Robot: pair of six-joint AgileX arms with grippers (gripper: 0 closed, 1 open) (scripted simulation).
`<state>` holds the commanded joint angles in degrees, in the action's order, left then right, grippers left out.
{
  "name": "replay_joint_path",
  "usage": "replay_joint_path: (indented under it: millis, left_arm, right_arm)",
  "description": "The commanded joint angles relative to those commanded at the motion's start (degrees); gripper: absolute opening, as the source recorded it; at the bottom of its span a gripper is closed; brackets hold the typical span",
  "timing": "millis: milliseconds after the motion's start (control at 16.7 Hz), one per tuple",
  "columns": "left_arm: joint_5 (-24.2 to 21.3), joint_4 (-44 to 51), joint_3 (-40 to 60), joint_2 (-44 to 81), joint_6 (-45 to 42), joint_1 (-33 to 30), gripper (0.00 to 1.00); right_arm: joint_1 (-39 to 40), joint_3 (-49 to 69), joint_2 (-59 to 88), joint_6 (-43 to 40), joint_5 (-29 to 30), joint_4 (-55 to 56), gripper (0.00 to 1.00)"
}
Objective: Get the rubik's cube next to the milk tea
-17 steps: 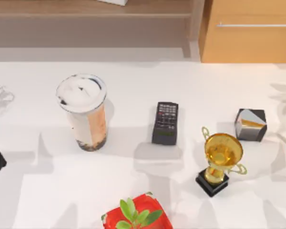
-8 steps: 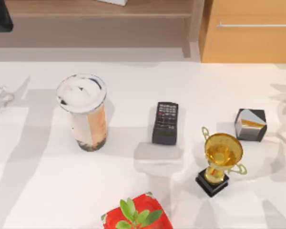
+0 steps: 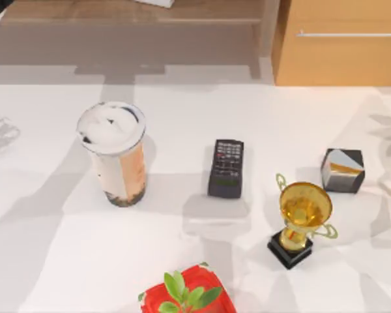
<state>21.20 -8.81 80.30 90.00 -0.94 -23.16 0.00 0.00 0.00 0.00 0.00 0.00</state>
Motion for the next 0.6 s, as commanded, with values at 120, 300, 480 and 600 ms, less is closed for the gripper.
replay_joint_path:
  millis: [120, 300, 480, 600]
  left_arm:
    - [1.7, -0.7, 5.6, 5.8, 0.0, -1.8, 1.00]
    - [3.3, -1.4, 10.2, 10.4, -0.1, -3.6, 1.00]
    - [3.5, -1.5, 10.7, 10.8, -0.1, -3.7, 1.00]
    - [3.4, -1.4, 10.4, 10.7, 0.0, -3.5, 1.00]
  right_arm:
    - [0.0, 0.0, 0.0, 0.0, 0.0, 0.0, 1.00]
    - [0.0, 0.0, 0.0, 0.0, 0.0, 0.0, 1.00]
    - [0.0, 0.0, 0.0, 0.0, 0.0, 0.0, 1.00]
    - [0.0, 0.0, 0.0, 0.0, 0.0, 0.0, 1.00]
